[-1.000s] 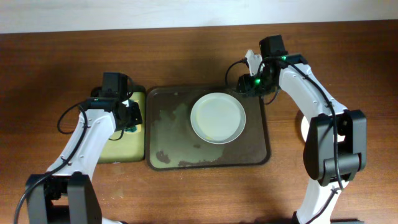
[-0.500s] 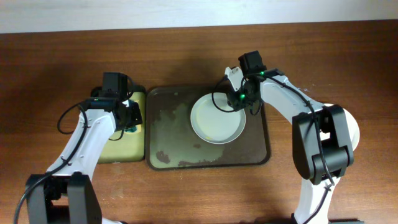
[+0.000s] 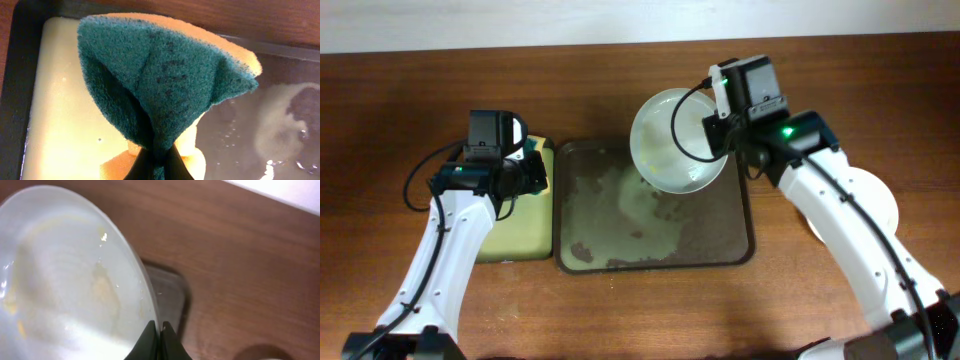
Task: Clean dirty plates on tray and stack at the side
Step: 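Tilt the white plate up with the right gripper toward the sponge, then scrub the white plate with the sponge in the left gripper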
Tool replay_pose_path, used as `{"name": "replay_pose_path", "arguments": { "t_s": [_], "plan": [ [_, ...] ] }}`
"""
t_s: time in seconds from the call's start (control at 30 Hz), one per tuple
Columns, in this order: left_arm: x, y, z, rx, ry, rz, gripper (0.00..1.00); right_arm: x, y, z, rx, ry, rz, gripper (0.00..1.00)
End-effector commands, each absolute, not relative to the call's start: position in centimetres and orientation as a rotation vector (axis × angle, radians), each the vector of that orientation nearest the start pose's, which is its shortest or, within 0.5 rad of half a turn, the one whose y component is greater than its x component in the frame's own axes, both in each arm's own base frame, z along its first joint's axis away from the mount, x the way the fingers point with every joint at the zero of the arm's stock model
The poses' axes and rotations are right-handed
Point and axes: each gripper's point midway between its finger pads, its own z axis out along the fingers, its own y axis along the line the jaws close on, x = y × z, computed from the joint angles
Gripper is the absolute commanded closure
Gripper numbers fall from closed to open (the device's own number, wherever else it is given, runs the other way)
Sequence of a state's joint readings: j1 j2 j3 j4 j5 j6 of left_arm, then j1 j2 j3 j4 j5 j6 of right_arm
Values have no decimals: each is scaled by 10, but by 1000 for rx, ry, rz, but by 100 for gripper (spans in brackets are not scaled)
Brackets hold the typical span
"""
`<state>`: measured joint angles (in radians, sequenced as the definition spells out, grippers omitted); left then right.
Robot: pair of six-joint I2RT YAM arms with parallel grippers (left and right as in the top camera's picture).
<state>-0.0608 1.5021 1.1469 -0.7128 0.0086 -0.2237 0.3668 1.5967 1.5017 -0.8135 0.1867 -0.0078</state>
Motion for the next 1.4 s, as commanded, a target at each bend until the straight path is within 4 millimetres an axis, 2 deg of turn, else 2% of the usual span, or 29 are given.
{"name": "replay_pose_path", "arguments": {
  "t_s": [0.0,0.03,0.07,0.1,0.17,0.2,0.27,0.37,0.4,0.5,0.6,0.7,0.77,0.83,0.9,0.97,1.07,1.23,1.37],
  "plan": [
    [375,-32,149,-168,2591,-160,100,401,115,230,-239,2364,-402,96],
    [375,-32,149,-168,2590,-161,100,396,117,233,-214,2324,-483,96],
    [376,-36,151,-159,2582,-187,100,386,125,246,-156,2215,-626,96],
    [378,-40,152,-150,2575,-217,100,380,131,255,-131,2151,-681,96],
    [384,-48,157,-128,2544,-280,100,365,149,274,-108,2024,-746,96],
    [389,-55,163,-113,2513,-331,100,359,161,276,-119,2000,-728,96],
    [394,-69,171,-77,2474,-433,100,354,166,273,-79,2008,-678,96],
    [396,-75,175,-133,2457,-505,100,355,171,253,-81,2117,-563,96],
    [395,-83,178,-110,2449,-565,100,356,173,248,-72,2149,-519,96],
    [391,-126,207,59,2343,-899,100,363,180,226,-58,2290,-322,96],
    [385,-156,238,204,2212,-1122,100,367,180,225,-41,2299,-284,96],
    [376,-182,240,357,2178,-1117,100,365,197,215,-75,2373,-124,96],
    [370,-194,241,453,2152,-1104,100,368,199,210,-71,2432,1,96],
    [368,-198,238,489,2146,-1096,100,372,189,222,-50,2426,75,96],
    [366,-199,236,520,2137,-1089,100,371,187,232,-40,2405,99,96],
    [356,-207,232,628,2109,-1094,100,368,185,241,-50,2385,108,96],
    [352,-209,228,692,2097,-1071,100,367,190,241,-109,2389,121,96],
    [341,-208,216,840,2081,-997,100,367,190,242,-110,2386,126,96],
    [340,-195,195,841,2181,-880,100,367,190,242,-115,2383,126,96]
  ]
}}
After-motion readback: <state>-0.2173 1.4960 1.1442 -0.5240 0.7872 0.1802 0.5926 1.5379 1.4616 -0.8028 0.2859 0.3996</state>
